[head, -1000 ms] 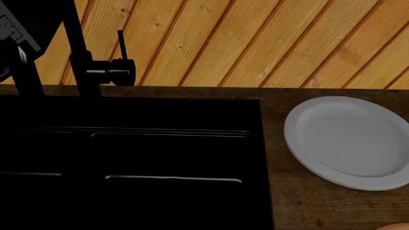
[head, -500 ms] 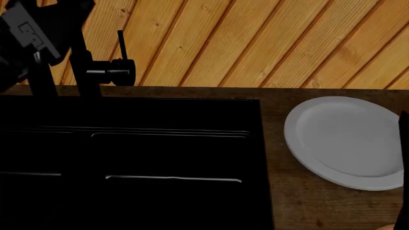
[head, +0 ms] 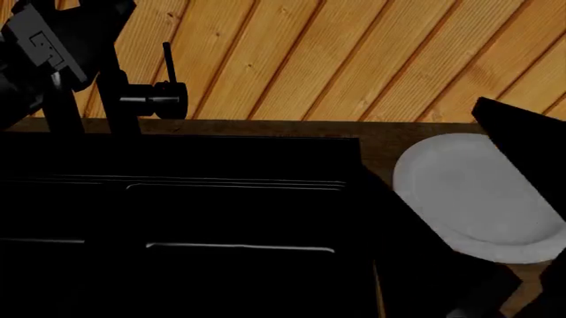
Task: Pick the carrot from the sink and place it on the plate located on the counter
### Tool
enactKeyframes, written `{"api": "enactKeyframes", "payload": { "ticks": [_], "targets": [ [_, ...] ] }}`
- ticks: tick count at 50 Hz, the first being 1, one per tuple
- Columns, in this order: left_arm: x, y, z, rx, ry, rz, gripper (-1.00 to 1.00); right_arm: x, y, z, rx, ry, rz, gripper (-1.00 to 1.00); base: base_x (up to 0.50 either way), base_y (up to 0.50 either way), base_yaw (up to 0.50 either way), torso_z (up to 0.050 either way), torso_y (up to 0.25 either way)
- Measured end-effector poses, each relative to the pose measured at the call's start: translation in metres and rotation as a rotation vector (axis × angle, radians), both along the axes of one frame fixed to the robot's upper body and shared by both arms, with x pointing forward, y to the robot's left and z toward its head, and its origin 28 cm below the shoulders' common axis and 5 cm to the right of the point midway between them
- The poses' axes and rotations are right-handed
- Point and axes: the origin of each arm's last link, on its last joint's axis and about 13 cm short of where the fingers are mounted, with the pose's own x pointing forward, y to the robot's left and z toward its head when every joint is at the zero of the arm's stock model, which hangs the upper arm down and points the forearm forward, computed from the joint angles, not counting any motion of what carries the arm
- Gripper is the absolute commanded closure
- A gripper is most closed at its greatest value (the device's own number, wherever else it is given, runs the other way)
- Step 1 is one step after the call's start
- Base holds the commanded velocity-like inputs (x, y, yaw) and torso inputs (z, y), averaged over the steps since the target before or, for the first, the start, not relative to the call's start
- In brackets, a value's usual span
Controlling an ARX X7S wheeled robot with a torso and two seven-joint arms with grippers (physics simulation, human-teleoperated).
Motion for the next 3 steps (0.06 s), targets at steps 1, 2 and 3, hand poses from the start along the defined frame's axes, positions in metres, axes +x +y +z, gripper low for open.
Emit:
{"api": "enactKeyframes", "payload": {
  "ticks": [1,2,3],
  "targets": [
    [0.0,0.0,0.0,0.0,0.0,0.0,-1.0,0.0002,0.0011,-0.0006,0.01,0.009,0.034,-1.0,0.0,0.0,0.0,0.0,0.0],
    [0.0,-0.0001,0.0,0.0,0.0,0.0,-1.0,0.0004,0.002,-0.0012,0.018,0.017,0.063,-1.0,0.0,0.0,-0.01,0.0,0.0],
    [0.0,-0.0001,0.0,0.0,0.001,0.001,-1.0,0.0011,0.0025,-0.002,0.013,0.025,0.062,-1.0,0.0,0.0,-0.01,0.0,0.0]
  ]
}}
